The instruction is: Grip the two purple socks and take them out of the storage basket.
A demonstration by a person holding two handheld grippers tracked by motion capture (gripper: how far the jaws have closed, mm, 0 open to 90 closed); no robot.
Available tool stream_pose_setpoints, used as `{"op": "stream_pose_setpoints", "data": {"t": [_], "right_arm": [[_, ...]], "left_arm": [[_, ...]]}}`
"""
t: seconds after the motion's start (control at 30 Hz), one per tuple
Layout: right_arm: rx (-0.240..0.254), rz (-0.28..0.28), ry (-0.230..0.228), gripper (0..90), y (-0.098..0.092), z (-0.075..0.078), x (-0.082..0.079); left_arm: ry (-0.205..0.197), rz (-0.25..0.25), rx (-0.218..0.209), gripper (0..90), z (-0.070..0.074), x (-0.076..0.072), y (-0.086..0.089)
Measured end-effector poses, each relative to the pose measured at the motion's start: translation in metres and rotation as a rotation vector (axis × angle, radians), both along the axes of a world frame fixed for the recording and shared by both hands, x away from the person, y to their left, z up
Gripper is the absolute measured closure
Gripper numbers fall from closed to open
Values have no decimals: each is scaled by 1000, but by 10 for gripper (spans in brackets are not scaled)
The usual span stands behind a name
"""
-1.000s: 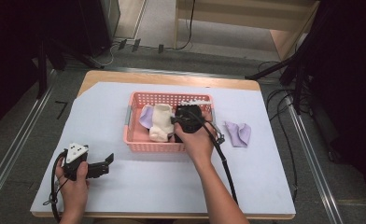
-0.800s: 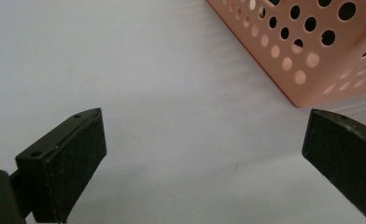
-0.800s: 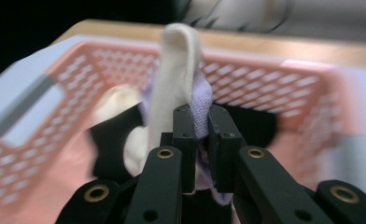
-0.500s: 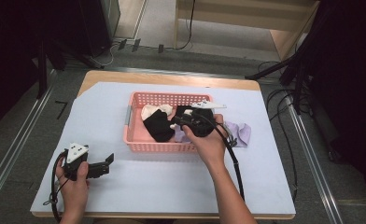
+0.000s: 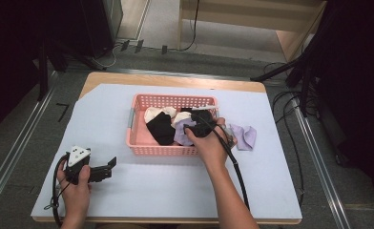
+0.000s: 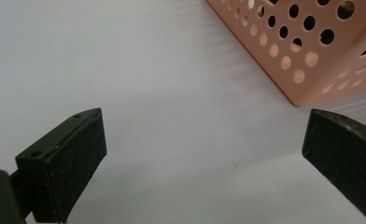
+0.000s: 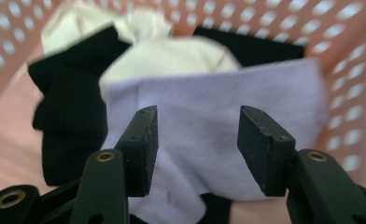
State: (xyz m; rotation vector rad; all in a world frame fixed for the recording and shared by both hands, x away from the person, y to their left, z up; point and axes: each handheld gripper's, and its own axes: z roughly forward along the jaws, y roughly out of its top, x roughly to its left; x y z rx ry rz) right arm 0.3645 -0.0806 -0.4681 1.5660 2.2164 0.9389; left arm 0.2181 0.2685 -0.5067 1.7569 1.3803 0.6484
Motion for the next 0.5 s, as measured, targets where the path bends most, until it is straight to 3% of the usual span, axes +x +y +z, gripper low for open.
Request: {"op": "stream_pose_setpoints", "data": {"t": [0.07,0.17,0.23,0.33,0.43,0.5], "right_arm": [[10,12,108,518,4,-5,3],[16,45,203,588,8,-9,5],[-2,39,242,715,8,-11,6],[-26,52,225,858,7,-11,5],[25,72,150,874,3,-9,0],[84,58,105,874,0,-5,-3]], "left_arm": [[0,10,2,34,0,0,0],[5,5,7,61,0,0,0],[4,6,5,61,0,0,-1],[1,8,6,61,0,0,0],[1,11,7,61,0,0,0],[2,12,6,61,0,0,0]]}}
